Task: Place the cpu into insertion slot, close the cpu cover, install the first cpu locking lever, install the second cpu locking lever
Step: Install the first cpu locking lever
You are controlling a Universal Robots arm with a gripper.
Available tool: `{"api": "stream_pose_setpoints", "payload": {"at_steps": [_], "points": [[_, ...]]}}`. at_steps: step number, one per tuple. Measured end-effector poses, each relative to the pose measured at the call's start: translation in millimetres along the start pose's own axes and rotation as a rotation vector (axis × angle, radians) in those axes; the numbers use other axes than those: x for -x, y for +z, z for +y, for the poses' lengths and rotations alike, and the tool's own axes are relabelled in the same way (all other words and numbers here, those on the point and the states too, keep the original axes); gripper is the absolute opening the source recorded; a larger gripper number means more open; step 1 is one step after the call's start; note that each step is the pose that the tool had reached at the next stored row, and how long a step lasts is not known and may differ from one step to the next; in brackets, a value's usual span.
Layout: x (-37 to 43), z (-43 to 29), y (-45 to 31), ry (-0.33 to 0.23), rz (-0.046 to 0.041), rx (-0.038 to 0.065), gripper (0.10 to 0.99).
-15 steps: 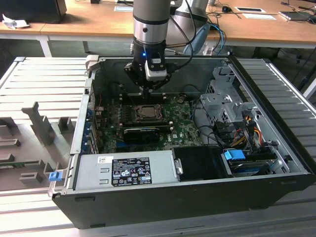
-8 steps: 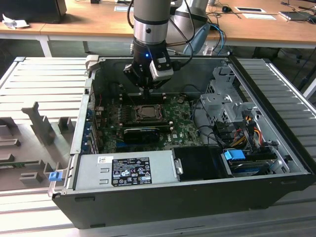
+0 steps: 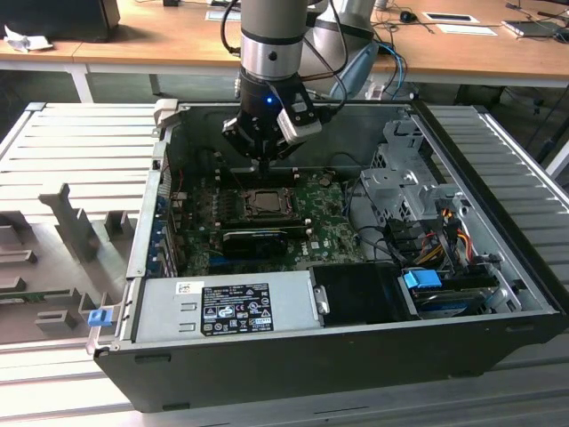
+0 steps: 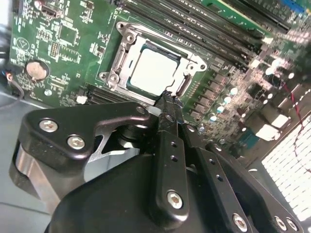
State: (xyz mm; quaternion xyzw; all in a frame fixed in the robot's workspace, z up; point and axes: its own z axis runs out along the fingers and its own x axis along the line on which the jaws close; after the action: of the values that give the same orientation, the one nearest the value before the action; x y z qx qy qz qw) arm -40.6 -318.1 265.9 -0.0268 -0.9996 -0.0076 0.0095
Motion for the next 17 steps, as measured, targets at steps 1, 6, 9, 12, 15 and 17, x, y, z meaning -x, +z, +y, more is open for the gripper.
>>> {"api": "stream_pose_setpoints", "payload": {"at_steps": [1, 6, 9, 12, 15, 17], "points": [[-0.5, 0.0, 0.0, -0.009, -0.0002, 0.000, 0.106], [-18.0, -1.0, 0.6, -0.012, -0.0114, 0.000, 0.106], [-20.4, -1.0, 1.1, -0.030, -0.0112, 0.000, 0.106], [-24.0, -1.3, 2.4, -0.077, -0.0112, 0.000, 0.106], [-42.4, -2.3, 4.0, -0.077, -0.0174, 0.003, 0.106], [-50.1, -2.7, 4.8, -0.078, -0.0190, 0.003, 0.106]]}}
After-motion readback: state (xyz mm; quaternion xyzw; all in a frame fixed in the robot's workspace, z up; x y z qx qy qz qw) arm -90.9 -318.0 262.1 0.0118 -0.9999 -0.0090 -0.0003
